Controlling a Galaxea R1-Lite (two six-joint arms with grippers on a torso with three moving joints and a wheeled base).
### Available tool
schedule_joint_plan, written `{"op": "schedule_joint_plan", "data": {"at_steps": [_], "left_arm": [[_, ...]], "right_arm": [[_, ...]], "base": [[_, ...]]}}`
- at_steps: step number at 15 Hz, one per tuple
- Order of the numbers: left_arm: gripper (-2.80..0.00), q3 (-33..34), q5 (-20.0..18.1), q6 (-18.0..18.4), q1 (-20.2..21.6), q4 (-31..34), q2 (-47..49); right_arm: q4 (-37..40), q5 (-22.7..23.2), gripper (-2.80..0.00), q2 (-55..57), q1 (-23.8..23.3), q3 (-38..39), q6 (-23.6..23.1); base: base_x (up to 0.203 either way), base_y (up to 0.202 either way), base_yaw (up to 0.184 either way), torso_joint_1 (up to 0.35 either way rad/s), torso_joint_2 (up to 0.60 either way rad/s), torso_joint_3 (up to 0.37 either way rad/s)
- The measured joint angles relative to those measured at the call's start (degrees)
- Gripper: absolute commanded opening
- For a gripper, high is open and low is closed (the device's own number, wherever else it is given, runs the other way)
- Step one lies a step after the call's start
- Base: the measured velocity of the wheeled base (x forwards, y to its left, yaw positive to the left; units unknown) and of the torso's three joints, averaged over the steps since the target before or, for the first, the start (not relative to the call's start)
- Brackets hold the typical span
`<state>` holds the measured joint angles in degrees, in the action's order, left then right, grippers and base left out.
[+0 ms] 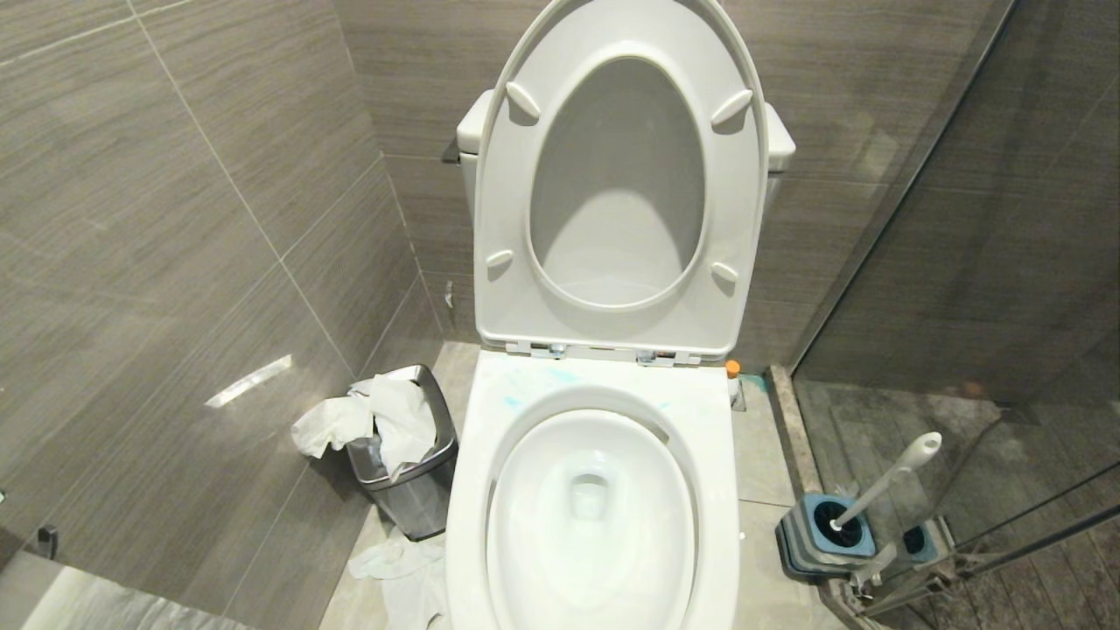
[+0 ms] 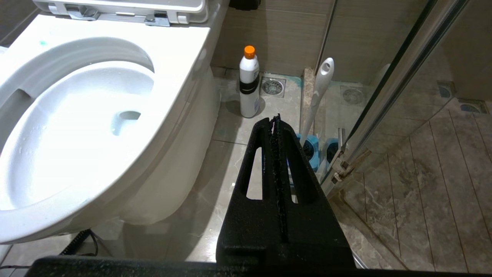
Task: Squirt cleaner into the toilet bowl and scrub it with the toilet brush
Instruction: Pour in the cleaning agent
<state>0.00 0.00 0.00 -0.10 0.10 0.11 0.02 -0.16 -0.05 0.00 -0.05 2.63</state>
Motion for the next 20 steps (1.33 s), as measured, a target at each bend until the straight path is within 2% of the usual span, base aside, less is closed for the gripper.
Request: {"op": "schedule_joint_plan", "data": {"at_steps": [20], "left_arm": [[-2.8, 0.0, 0.0, 0.0, 0.0, -0.01, 0.0]], "right_arm": [[-0.02, -0.02, -2.8, 0.0, 0.0, -0.02, 0.04]], "base": [[0.0, 0.0, 0.0, 0.0, 0.0, 0.0]]}}
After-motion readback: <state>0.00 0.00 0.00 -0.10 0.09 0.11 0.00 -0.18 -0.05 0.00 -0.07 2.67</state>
